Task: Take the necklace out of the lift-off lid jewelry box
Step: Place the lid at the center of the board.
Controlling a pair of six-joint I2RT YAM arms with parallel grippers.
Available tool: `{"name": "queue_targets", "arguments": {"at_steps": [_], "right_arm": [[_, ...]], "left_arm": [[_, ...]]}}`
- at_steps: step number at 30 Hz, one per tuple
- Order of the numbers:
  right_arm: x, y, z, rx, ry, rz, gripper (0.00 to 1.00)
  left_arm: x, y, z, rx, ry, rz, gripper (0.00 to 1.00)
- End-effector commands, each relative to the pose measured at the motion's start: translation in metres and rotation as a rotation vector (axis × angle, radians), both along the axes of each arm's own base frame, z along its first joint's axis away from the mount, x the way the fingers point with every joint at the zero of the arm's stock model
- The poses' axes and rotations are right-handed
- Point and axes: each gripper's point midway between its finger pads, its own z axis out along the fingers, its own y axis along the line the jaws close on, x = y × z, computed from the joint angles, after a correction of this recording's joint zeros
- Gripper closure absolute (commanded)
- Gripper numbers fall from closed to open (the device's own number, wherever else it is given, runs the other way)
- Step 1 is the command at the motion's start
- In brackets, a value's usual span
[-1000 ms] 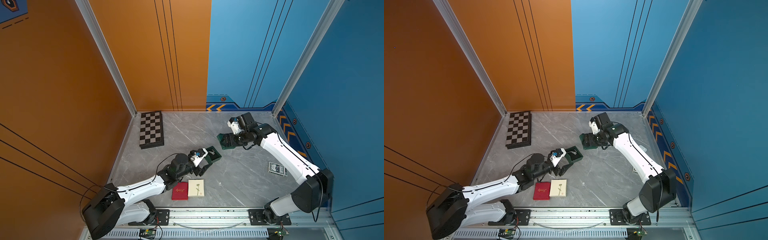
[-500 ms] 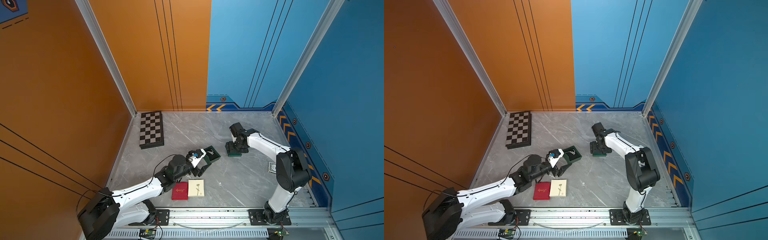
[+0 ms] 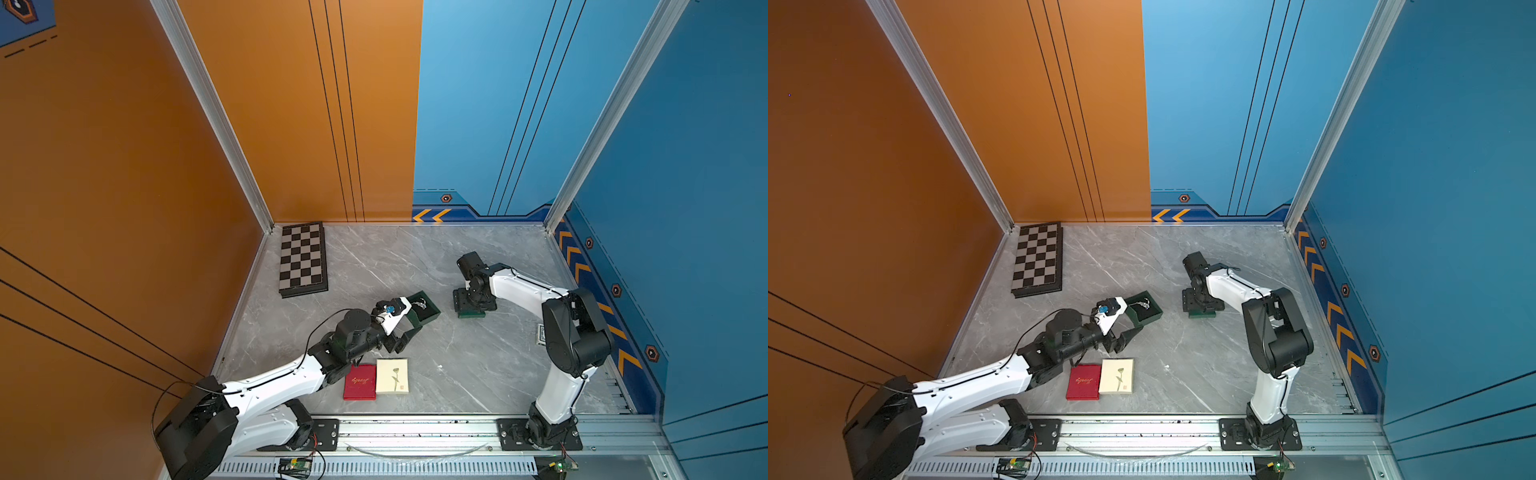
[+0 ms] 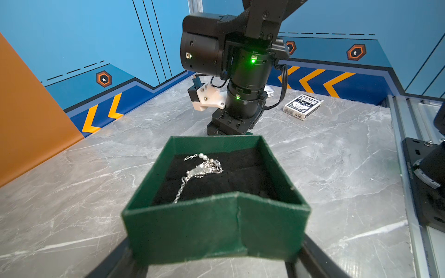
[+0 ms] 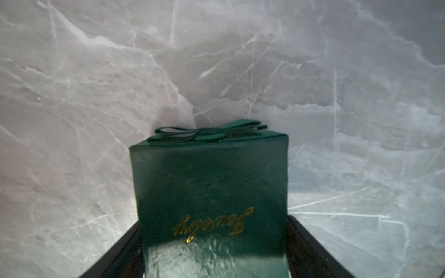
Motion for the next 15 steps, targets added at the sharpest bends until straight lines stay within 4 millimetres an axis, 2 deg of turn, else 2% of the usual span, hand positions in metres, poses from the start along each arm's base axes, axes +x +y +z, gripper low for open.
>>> {"name": "queue_targets", "arguments": {"at_steps": [1, 8, 15], "right_arm": [[-0.004, 0.007, 0.004, 0.035, -0.003, 0.005, 0.19], [-0.014, 0.027, 0.015, 0.069, -0.011, 0.046, 0.19], [-0.024, 0.045, 0.010, 0.040, -0.019, 0.037, 0.18]], "left_arm": [[-0.001, 0.006, -0.004, -0.007, 0.021, 0.011, 0.47], [-0.001, 0.006, -0.006, -0.003, 0.023, 0.012, 0.47], [-0.002, 0.007, -0.007, -0.003, 0.024, 0.011, 0.48]]}}
